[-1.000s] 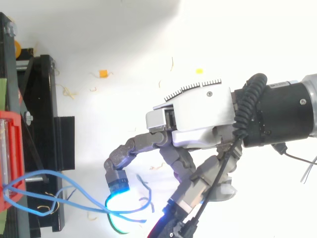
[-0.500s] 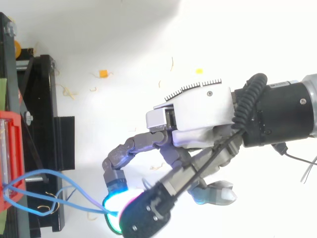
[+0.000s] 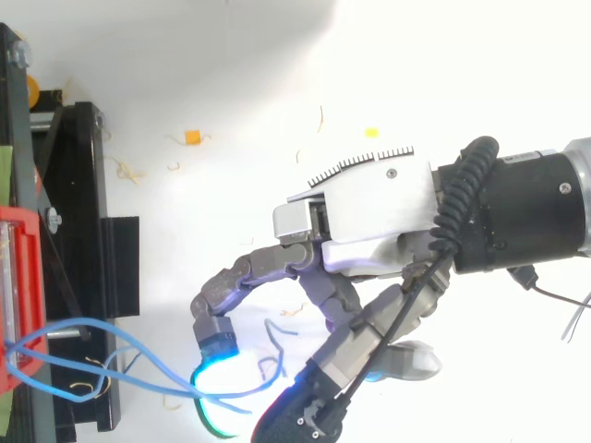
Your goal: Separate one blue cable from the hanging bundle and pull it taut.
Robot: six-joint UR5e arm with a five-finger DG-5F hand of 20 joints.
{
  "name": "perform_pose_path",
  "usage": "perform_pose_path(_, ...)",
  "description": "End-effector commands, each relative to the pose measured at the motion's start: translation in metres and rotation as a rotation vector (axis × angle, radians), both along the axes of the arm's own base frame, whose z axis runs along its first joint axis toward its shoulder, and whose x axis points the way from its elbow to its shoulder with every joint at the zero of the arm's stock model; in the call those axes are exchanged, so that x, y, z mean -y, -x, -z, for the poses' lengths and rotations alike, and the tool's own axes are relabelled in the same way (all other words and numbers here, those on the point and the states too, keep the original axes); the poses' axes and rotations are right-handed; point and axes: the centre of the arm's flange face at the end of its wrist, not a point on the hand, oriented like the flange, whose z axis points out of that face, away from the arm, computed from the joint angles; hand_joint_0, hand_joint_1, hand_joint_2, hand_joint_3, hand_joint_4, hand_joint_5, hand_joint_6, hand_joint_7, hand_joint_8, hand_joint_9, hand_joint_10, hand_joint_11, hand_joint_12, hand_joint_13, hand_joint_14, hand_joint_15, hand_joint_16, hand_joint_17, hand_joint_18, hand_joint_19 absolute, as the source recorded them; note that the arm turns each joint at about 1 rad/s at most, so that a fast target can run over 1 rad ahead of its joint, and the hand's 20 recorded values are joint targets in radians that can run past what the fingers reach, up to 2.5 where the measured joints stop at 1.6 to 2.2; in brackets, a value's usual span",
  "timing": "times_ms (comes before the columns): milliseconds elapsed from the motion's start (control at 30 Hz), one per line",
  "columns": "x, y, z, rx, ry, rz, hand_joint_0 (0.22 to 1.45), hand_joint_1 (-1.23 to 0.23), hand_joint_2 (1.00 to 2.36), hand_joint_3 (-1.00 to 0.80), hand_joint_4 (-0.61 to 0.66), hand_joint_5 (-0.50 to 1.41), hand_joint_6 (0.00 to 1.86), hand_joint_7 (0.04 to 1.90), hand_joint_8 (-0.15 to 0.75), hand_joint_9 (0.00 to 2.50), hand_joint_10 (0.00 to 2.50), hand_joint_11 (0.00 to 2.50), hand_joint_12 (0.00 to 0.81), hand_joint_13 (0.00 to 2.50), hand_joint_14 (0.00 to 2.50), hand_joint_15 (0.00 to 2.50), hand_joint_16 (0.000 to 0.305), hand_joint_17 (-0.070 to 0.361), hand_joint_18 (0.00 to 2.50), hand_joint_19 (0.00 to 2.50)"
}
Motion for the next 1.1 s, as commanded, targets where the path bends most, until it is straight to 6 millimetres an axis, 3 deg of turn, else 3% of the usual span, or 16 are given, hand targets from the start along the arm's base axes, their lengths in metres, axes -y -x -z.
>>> perform_pose_path(0, -0.0001, 0.0009, 0.0005, -0.007, -0.001, -0.001, 0.74, -1.13, 1.0, -0.5, 0.1, 0.12, 0.5, 1.32, 0.237, 2.01, 0.03, 0.89, 0.33, 1.81, 0.03, 1.35, 0.06, 0.135, 1.52, 0.71)
perform_pose_path(67, 0.0, 0.0011, 0.0006, -0.009, 0.0, -0.001, 0.72, -1.15, 1.0, -0.5, 0.13, 0.11, 0.5, 1.37, 0.248, 1.96, 0.03, 0.9, 0.34, 1.79, 0.03, 1.35, 0.062, 0.138, 1.51, 0.72)
perform_pose_path(167, 0.0, 0.0011, 0.0006, -0.009, 0.0, -0.001, 0.54, -1.09, 1.0, -0.5, 0.15, 0.1, 0.52, 1.34, 0.261, 1.93, 0.03, 0.88, 0.361, 1.77, 0.02, 1.33, 0.068, 0.153, 1.5, 0.7)
perform_pose_path(233, 0.0001, 0.001, 0.0006, -0.009, 0.0, 0.0, 0.45, -0.99, 1.0, -0.5, 0.13, 0.11, 0.5, 1.32, 0.262, 1.94, 0.03, 0.8, 0.401, 1.8, 0.02, 1.3, 0.076, 0.17, 1.56, 0.66)
perform_pose_path(267, 0.0001, 0.001, 0.0006, -0.008, 0.001, 0.0, 0.41, -0.86, 1.0, -0.5, 0.12, 0.12, 0.5, 1.27, 0.253, 1.98, 0.03, 0.71, 0.415, 1.82, 0.02, 1.28, 0.08, 0.18, 1.6, 0.62)
perform_pose_path(300, 0.0001, 0.001, 0.0006, -0.008, 0.001, 0.0, 0.42, -0.83, 1.0, -0.5, 0.12, 0.13, 0.5, 1.27, 0.252, 1.98, 0.02, 0.69, 0.405, 1.83, 0.02, 1.26, 0.081, 0.181, 1.6, 0.63)
perform_pose_path(367, 0.0, 0.0011, 0.0006, -0.008, 0.001, -0.002, 0.45, -0.66, 1.0, -0.5, 0.1, 0.13, 0.5, 1.26, 0.229, 2.01, 0.02, 0.6, 0.398, 1.82, 0.02, 1.25, 0.077, 0.174, 1.57, 0.64)
perform_pose_path(433, 0.0011, 0.0011, 0.0006, -0.008, 0.001, 0.0, 0.54, -0.47, 1.0, -0.5, 0.07, 0.14, 0.5, 1.27, 0.204, 2.02, 0.02, 0.63, 0.339, 1.78, 0.02, 1.25, 0.068, 0.154, 1.45, 0.71)
perform_pose_path(500, 0.0, 0.0011, 0.0006, -0.008, 0.001, -0.002, 0.6, -0.49, 1.0, -0.5, 0.07, 0.14, 0.5, 1.27, 0.194, 2.03, 0.03, 0.64, 0.335, 1.76, 0.02, 1.25, 0.064, 0.144, 1.42, 0.74)
perform_pose_path(600, 0.0, 0.0011, 0.0006, -0.008, 0.001, -0.002, 0.72, -0.69, 1.0, -0.5, 0.06, 0.14, 0.5, 1.26, 0.216, 2.03, 0.03, 0.68, 0.331, 1.76, 0.03, 1.25, 0.062, 0.14, 1.42, 0.75)
perform_pose_path(633, 0.0, 0.0011, 0.0006, -0.008, 0.001, -0.002, 0.74, -0.74, 1.01, -0.4, 0.05, 0.14, 0.5, 1.25, 0.219, 2.03, 0.03, 0.7, 0.335, 1.76, 0.03, 1.25, 0.061, 0.137, 1.43, 0.75)
perform_pose_path(867, 0.0001, 0.001, 0.0006, -0.008, 0.001, 0.0, 0.73, -0.87, 1.02, -0.18, 0.02, 0.14, 0.5, 1.26, 0.24, 2.04, 0.03, 0.73, 0.343, 1.77, 0.03, 1.24, 0.06, 0.135, 1.46, 0.75)
perform_pose_path(1000, 0.0001, 0.001, 0.0006, -0.008, 0.001, 0.0, 0.72, -1.06, 1.01, -0.3, 0.06, 0.13, 0.5, 1.28, 0.253, 2.01, 0.03, 0.78, 0.34, 1.76, 0.03, 1.28, 0.061, 0.137, 1.46, 0.74)
perform_pose_path(1033, 0.0001, 0.001, 0.0006, -0.008, 0.001, 0.0, 0.73, -1.14, 1.0, -0.49, 0.11, 0.12, 0.5, 1.33, 0.254, 1.93, 0.03, 0.8, 0.352, 1.72, 0.03, 1.29, 0.063, 0.142, 1.42, 0.74)
perform_pose_path(1067, 0.0001, 0.001, 0.0006, -0.008, 0.001, 0.0, 0.73, -1.14, 1.0, -0.5, 0.12, 0.12, 0.5, 1.35, 0.253, 1.93, 0.03, 0.81, 0.345, 1.72, 0.03, 1.29, 0.063, 0.142, 1.42, 0.74)
